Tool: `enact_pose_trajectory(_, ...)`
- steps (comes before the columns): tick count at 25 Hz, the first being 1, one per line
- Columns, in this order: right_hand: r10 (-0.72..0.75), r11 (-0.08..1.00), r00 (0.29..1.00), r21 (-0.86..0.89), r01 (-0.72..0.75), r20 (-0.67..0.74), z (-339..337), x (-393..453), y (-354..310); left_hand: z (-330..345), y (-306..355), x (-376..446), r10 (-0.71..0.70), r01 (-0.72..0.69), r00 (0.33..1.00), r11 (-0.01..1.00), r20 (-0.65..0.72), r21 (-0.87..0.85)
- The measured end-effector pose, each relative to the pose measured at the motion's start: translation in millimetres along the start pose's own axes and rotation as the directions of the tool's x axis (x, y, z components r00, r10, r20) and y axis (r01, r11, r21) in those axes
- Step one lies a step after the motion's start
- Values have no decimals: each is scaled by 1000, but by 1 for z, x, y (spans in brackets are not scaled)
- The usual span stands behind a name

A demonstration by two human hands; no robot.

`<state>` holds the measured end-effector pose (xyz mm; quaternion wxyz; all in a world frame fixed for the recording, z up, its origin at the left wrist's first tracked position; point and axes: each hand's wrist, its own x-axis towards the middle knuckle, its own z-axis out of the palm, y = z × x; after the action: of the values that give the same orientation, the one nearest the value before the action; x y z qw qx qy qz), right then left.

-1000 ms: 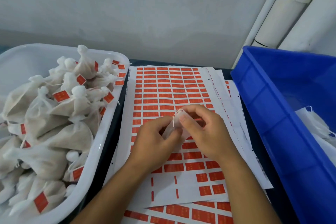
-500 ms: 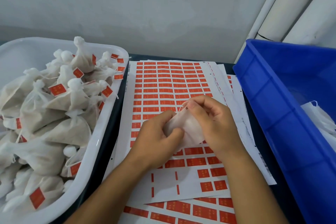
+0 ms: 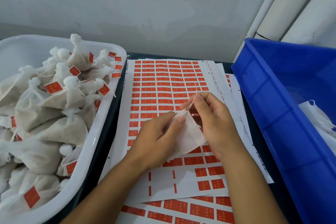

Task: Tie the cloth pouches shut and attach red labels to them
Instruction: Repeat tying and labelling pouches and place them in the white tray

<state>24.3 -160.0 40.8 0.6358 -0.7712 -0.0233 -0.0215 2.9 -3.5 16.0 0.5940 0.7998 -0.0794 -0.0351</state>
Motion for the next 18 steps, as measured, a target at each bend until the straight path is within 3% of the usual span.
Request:
enact_pose_trajectory(9, 33, 984, 999, 176, -34, 7, -6, 0, -2, -1, 1, -2, 65, -86, 988, 985, 141, 148)
enact_pose_trajectory(18, 63, 914, 980, 405, 19, -187, -23, 3, -6, 0, 2, -3, 68, -108, 980, 972, 188, 211)
